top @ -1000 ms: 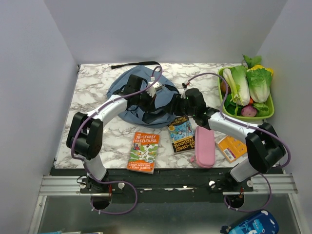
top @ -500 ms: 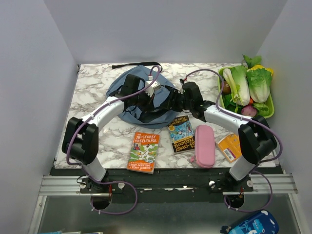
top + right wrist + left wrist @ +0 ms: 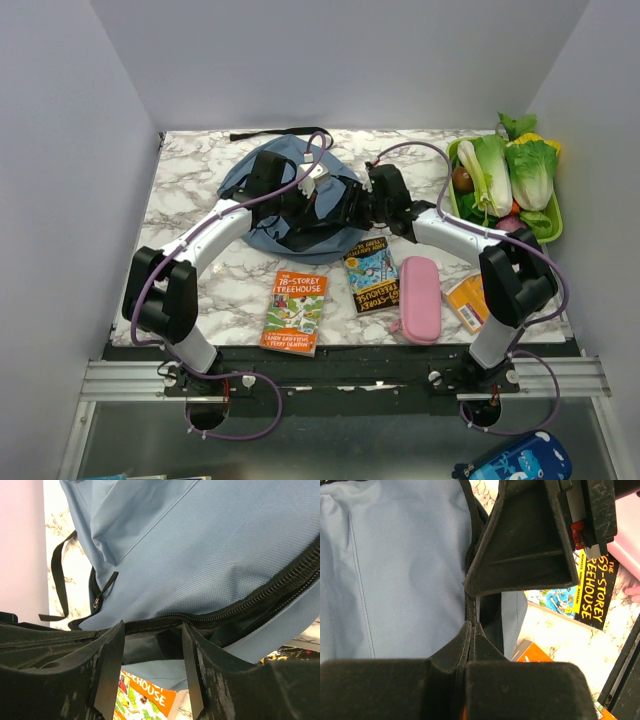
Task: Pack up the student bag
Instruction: Adjust the student bag at the center of the board.
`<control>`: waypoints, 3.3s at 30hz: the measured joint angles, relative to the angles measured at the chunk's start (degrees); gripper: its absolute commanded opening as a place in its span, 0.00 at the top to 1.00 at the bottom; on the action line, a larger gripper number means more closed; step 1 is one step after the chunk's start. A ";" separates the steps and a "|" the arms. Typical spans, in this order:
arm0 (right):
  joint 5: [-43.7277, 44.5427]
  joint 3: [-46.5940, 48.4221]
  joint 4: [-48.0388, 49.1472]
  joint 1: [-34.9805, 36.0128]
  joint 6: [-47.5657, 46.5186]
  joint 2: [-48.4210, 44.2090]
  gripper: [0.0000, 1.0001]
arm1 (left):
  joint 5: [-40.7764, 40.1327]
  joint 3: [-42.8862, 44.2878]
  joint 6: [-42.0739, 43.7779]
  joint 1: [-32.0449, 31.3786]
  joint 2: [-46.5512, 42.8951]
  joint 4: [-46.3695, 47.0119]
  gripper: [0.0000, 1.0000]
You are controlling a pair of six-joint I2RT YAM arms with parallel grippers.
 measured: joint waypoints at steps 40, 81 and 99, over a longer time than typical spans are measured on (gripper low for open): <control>-3.13 -8.48 9.73 -2.80 13.33 -4.07 0.49 | 2.60 0.28 -0.09 -0.11 -0.72 -2.64 1.00; -5.07 -5.40 11.26 -2.93 13.75 -5.29 0.99 | -21.90 -3.32 3.19 -5.75 -0.50 3.26 1.00; -12.76 -19.10 15.41 0.20 -3.39 -14.64 0.17 | -23.78 -0.35 -3.08 1.29 0.20 5.18 1.00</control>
